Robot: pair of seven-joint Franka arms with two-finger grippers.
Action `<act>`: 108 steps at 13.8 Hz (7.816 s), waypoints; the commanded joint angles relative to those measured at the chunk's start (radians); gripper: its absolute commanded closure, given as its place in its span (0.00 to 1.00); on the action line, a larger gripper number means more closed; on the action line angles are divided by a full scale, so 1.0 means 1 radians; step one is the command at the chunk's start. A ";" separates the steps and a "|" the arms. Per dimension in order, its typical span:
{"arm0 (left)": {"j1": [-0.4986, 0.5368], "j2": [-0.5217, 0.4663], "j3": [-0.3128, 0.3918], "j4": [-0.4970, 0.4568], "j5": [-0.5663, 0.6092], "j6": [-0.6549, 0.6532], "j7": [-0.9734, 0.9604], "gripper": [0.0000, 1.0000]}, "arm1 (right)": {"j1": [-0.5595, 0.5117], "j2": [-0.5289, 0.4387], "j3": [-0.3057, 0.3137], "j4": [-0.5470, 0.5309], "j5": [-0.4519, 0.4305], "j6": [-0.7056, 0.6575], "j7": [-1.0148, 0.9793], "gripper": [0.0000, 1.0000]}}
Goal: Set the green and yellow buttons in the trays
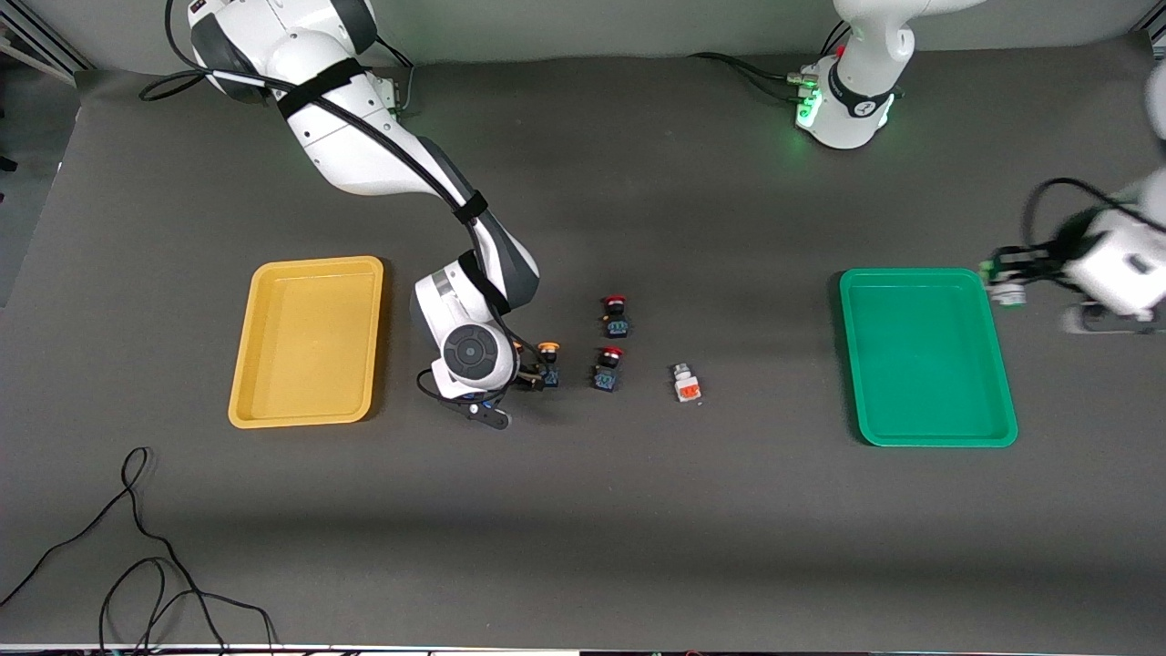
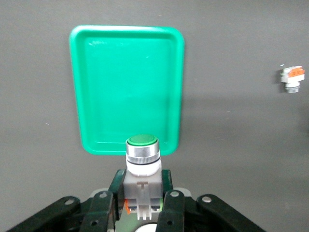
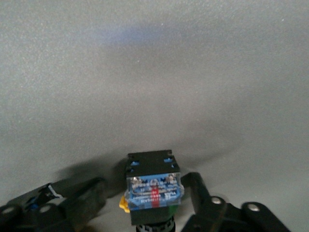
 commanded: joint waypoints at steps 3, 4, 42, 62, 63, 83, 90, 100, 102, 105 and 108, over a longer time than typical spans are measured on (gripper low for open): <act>0.039 -0.008 -0.018 -0.246 0.023 0.305 0.063 0.86 | 0.010 -0.081 -0.013 -0.045 0.012 -0.007 0.005 1.00; 0.033 -0.005 -0.018 -0.311 0.025 0.388 0.063 0.86 | 0.004 -0.109 -0.018 -0.047 0.011 -0.036 -0.003 1.00; -0.456 0.198 -0.044 0.083 0.028 0.241 -0.587 0.01 | -0.118 -0.585 -0.354 -0.543 0.143 -0.023 -0.924 0.01; -0.591 0.661 -0.033 0.058 0.103 0.738 -0.934 0.01 | 0.223 -0.160 -0.348 -0.026 0.362 -0.045 -0.354 0.00; -0.591 0.667 -0.033 0.058 0.103 0.746 -0.934 0.02 | 0.240 -0.137 -0.348 -0.026 0.362 -0.006 -0.331 0.01; -0.479 0.281 -0.039 0.067 -0.004 0.279 -0.675 0.82 | 0.353 -0.048 -0.348 -0.018 0.348 0.166 -0.201 1.00; -0.167 0.091 -0.033 -0.101 -0.020 0.157 -0.245 0.82 | 0.350 -0.320 -0.559 -0.035 0.348 -0.284 -0.439 1.00; 0.136 0.127 -0.030 -0.380 0.100 0.535 0.049 0.82 | 0.355 -0.474 -0.972 -0.269 0.265 -0.442 -1.177 1.00; 0.157 0.170 -0.028 -0.439 0.126 0.643 0.049 0.82 | 0.355 -0.474 -1.026 -0.388 0.265 -0.324 -1.317 1.00; 0.160 0.264 -0.025 -0.483 0.144 0.811 0.049 0.81 | 0.343 -0.467 -1.037 -0.545 0.273 -0.105 -1.428 1.00; 0.159 0.317 -0.024 -0.483 0.146 0.870 0.049 0.80 | 0.341 -0.436 -1.030 -0.666 0.278 0.105 -1.466 1.00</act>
